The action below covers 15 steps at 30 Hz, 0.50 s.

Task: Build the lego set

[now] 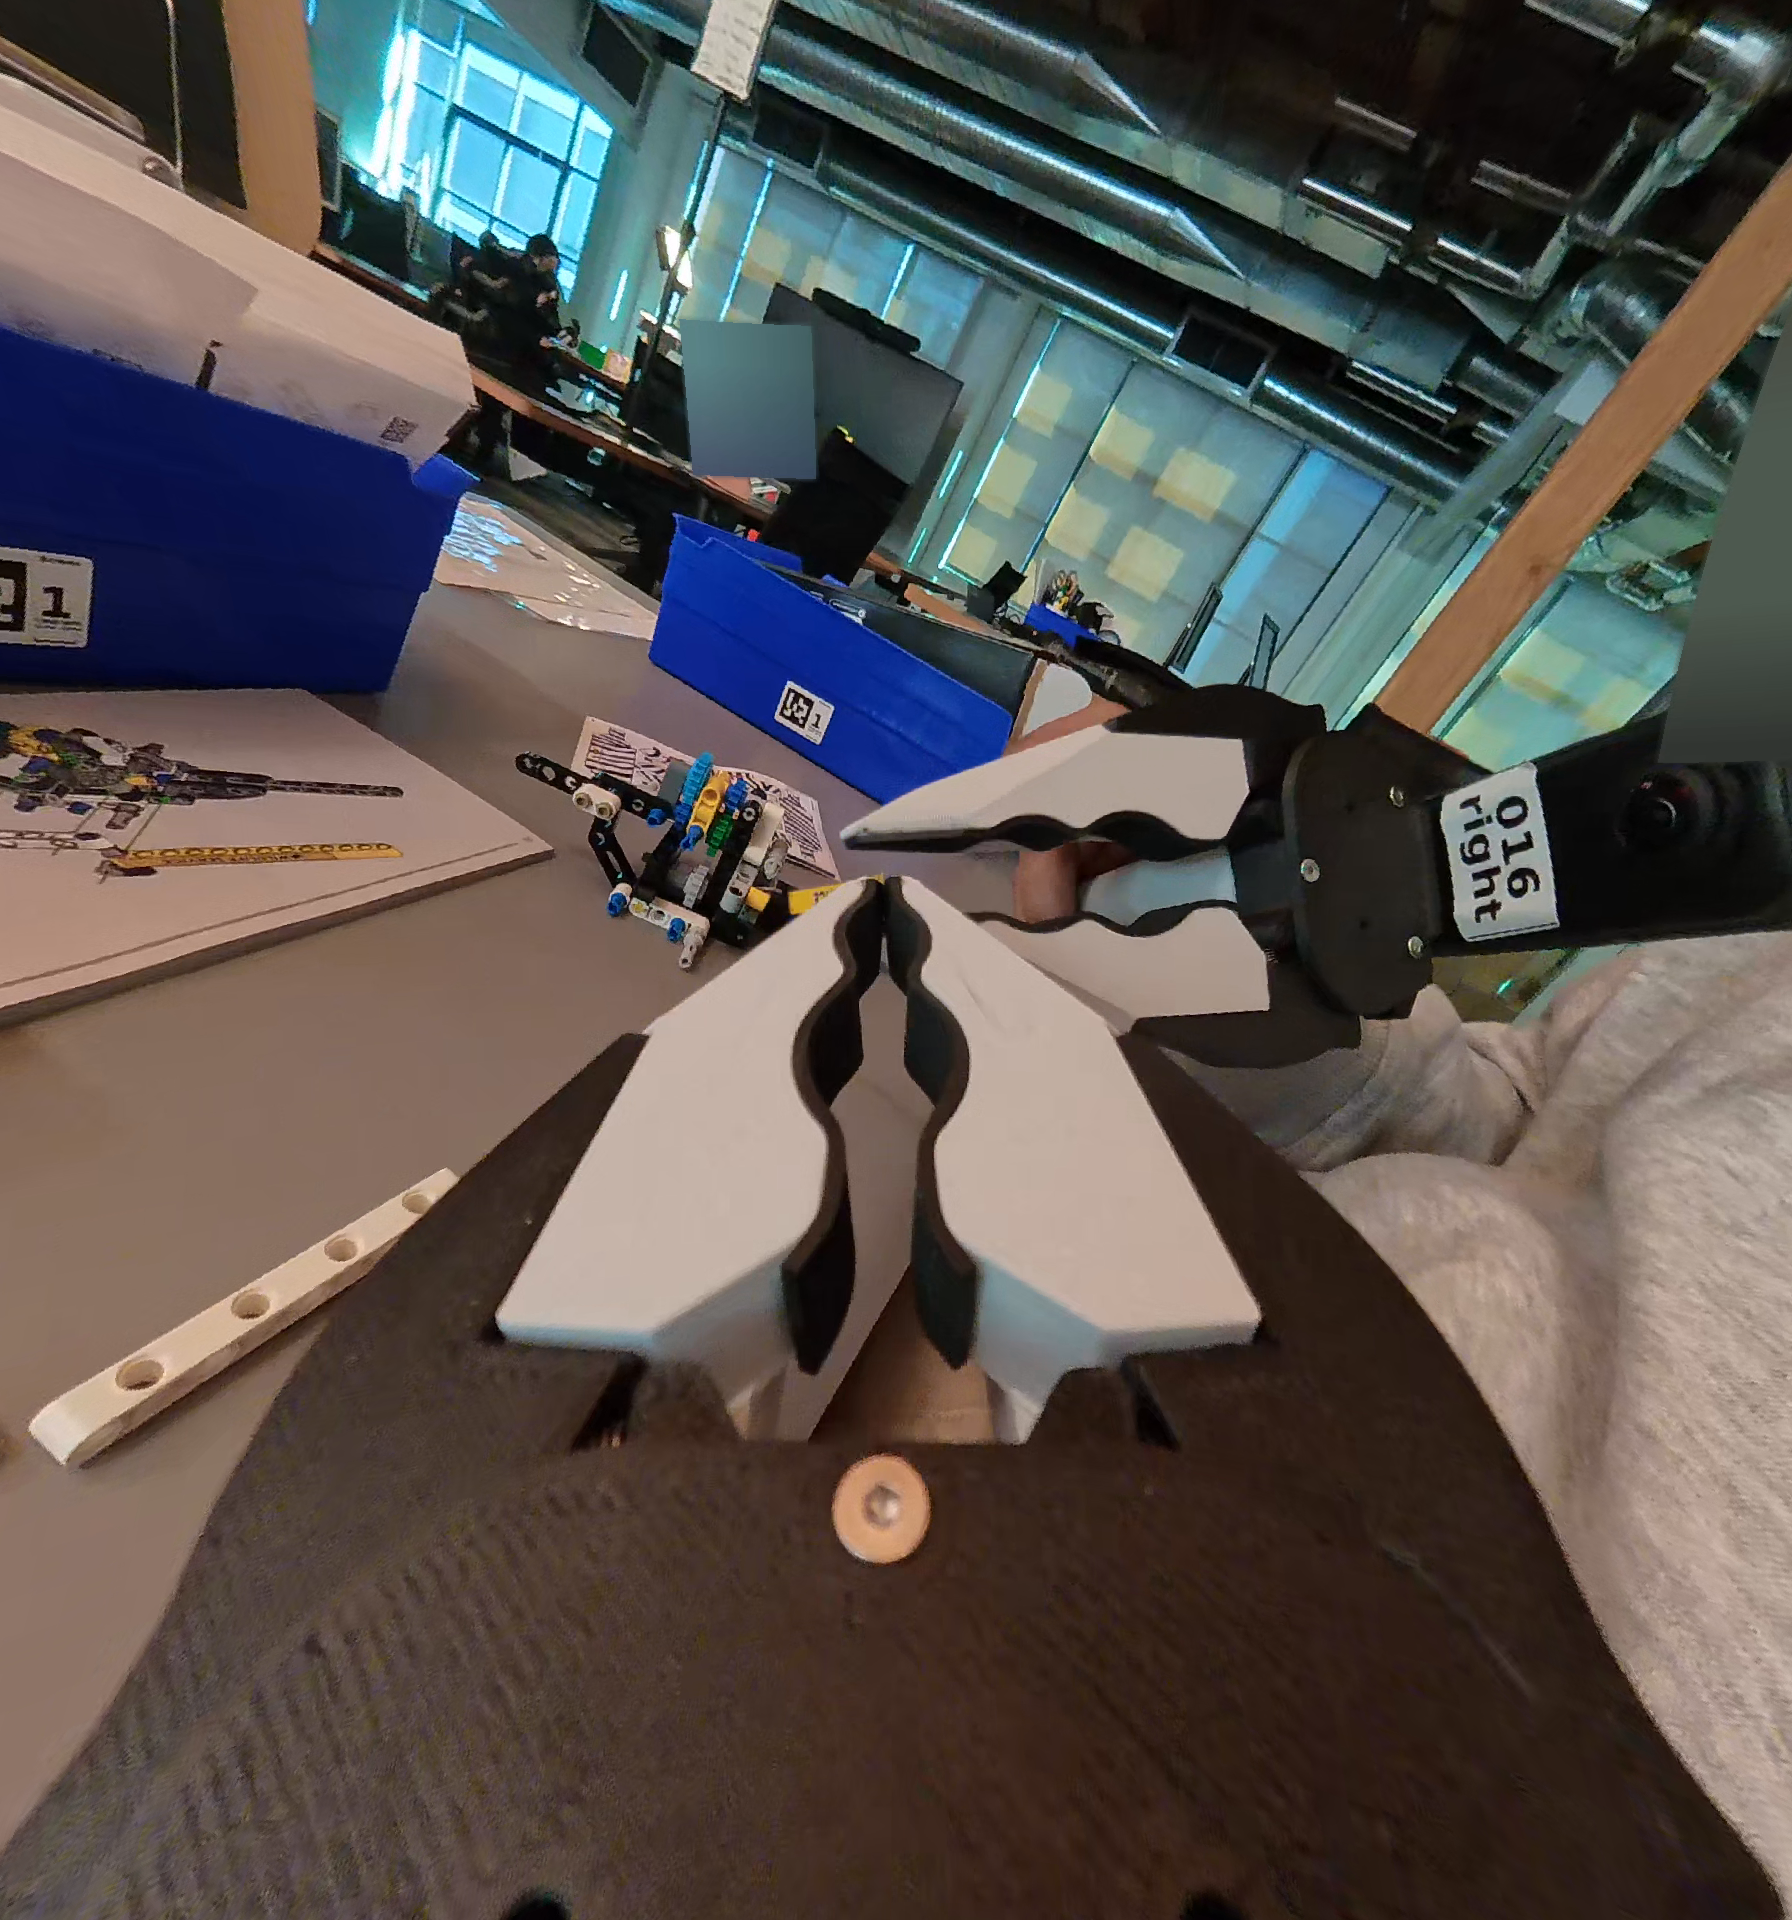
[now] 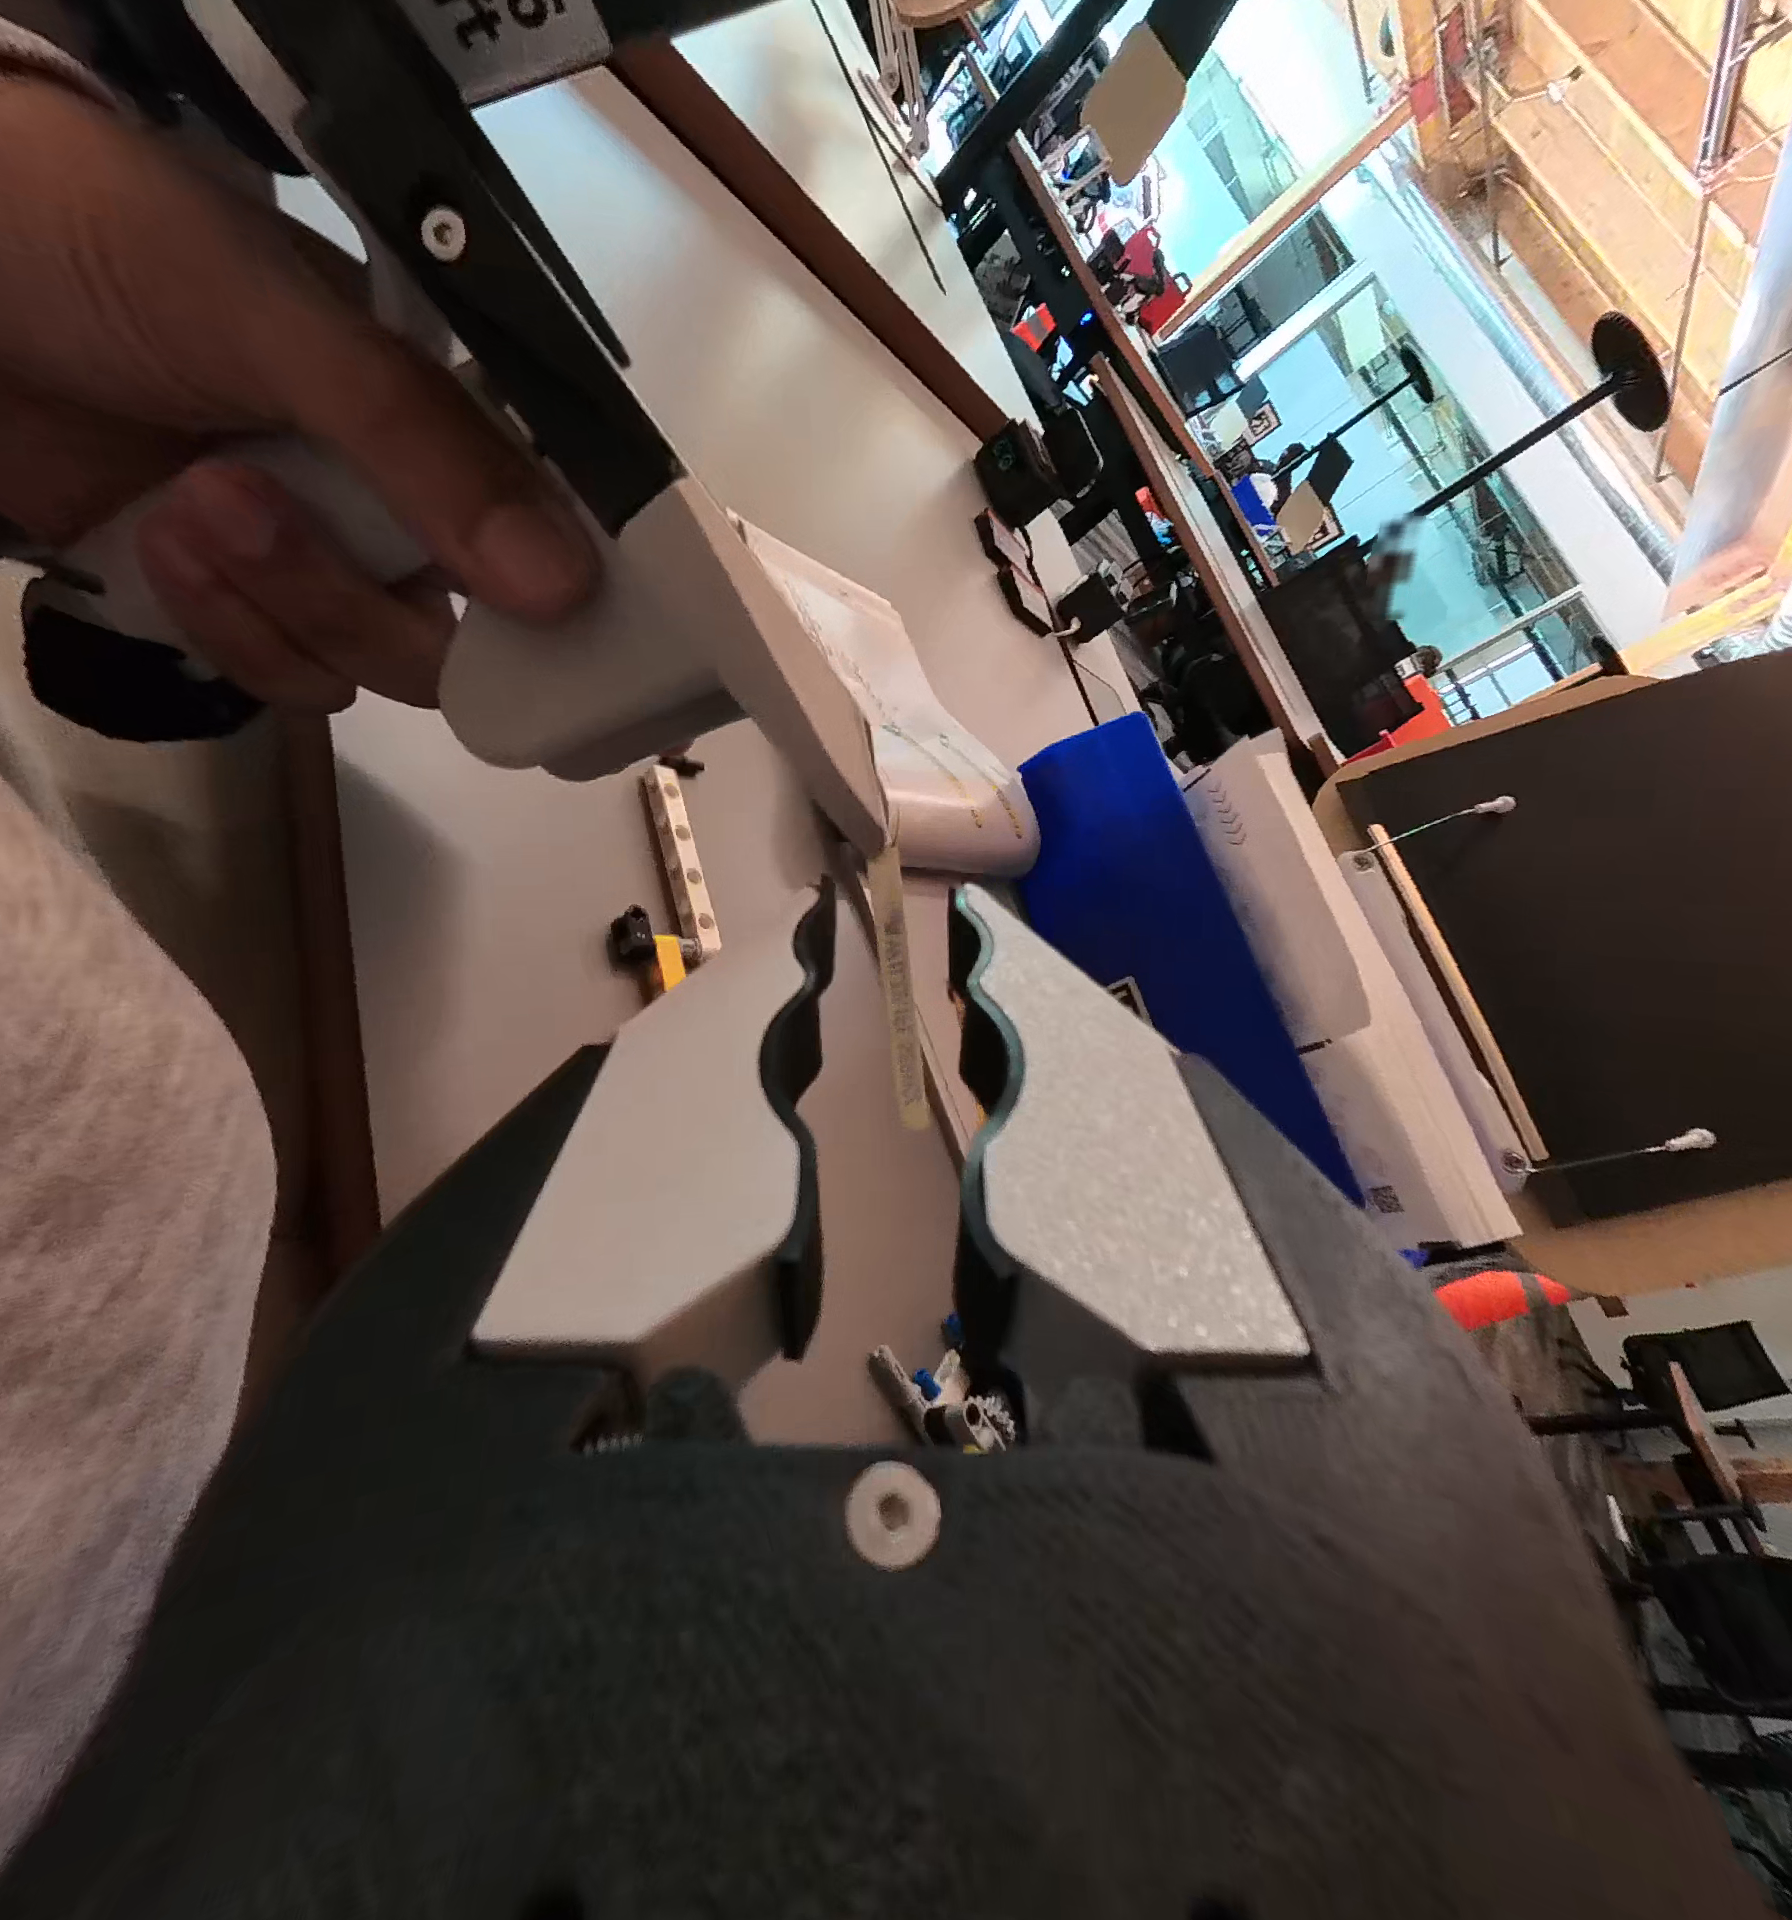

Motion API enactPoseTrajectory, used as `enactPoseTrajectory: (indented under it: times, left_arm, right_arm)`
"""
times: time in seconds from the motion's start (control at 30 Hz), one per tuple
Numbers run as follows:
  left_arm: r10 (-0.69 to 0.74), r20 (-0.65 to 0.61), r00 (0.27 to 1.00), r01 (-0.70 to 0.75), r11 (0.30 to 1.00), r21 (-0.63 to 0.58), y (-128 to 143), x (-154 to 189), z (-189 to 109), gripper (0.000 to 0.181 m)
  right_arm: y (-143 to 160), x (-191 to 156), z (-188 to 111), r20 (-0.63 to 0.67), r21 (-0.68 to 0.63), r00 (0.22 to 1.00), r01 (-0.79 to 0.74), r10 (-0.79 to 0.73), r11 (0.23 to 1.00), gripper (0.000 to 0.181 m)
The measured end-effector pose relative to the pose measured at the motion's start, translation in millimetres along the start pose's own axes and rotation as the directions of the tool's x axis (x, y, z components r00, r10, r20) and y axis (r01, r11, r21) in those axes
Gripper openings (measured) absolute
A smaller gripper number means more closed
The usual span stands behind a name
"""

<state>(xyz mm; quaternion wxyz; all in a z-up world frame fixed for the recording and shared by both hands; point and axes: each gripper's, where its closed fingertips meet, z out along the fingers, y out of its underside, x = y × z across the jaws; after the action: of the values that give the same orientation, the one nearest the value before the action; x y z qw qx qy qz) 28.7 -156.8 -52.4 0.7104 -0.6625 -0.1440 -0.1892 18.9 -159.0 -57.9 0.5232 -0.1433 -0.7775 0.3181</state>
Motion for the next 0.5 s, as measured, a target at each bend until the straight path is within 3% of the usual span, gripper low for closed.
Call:
enactPoseTrajectory:
  times: [0.3, 0.5]
  left_arm:
    - [0.017, 0.000, 1.000, -0.017, 1.000, 0.000, 1, 2, 0, 0.000]
    - [0.058, -0.018, 0.998, -0.056, 0.996, 0.063, -11, 7, -4, 0.030]
  right_arm:
    - [4, -3, 2, 0.016, -0.020, 1.000, 0.006, -0.006, 1.000, 0.004]
    - [3, 0, 0, 0.015, 0.000, 0.999, -0.041, 0.041, 0.999, 0.003]
